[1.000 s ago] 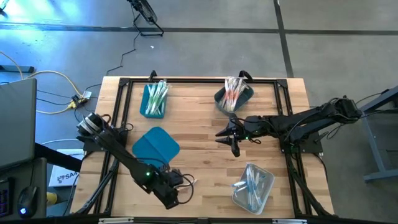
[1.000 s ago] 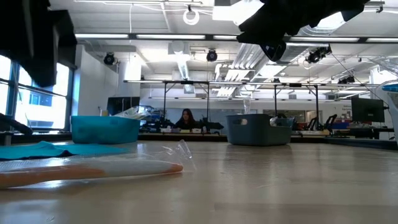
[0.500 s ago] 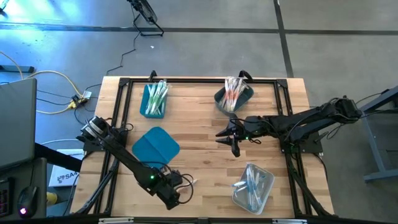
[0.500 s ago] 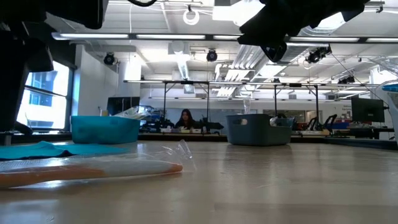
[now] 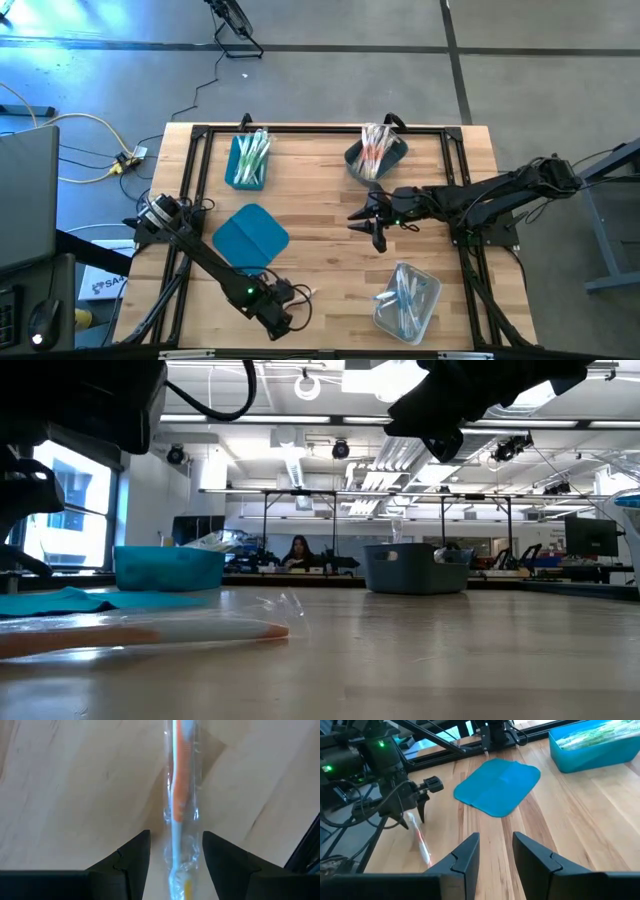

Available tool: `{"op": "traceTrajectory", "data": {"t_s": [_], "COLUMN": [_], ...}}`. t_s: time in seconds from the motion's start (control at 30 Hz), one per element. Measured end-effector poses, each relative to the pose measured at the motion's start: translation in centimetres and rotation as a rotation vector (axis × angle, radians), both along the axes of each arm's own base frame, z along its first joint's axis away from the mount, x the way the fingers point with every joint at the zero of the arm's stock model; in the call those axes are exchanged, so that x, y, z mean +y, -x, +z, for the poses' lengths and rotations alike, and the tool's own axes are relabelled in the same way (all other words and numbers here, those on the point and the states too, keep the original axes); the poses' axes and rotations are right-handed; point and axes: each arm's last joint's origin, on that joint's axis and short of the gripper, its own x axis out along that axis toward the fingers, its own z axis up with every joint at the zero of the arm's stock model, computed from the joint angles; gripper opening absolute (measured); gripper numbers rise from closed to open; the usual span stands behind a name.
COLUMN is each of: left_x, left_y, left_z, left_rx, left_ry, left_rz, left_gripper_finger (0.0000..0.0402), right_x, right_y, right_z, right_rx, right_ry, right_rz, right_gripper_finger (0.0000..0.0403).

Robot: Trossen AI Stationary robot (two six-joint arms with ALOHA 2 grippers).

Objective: Pick & Place Toothbrushes
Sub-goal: Put the orange toothbrush into the dark gray bin

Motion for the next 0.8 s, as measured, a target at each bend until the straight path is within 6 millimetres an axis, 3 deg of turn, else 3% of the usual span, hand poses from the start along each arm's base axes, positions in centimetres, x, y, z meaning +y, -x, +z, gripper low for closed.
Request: {"op": "traceTrajectory", "data": {"t_s": [0.8], "left_x": [0.1], "left_y": [-0.1], "left_z": [-1.1], "left_rx": [-0.017], "left_ry": [-0.095], "left_rz": [0.042], "left_gripper_finger": [0.0176], "right_x": [0.0], "right_y": [0.1], "right_z": [-0.2], "right_rx": [0.025], "right_ry": [-0.003], "right_rz": [-0.003], "right_gripper_finger": [0.011]}}
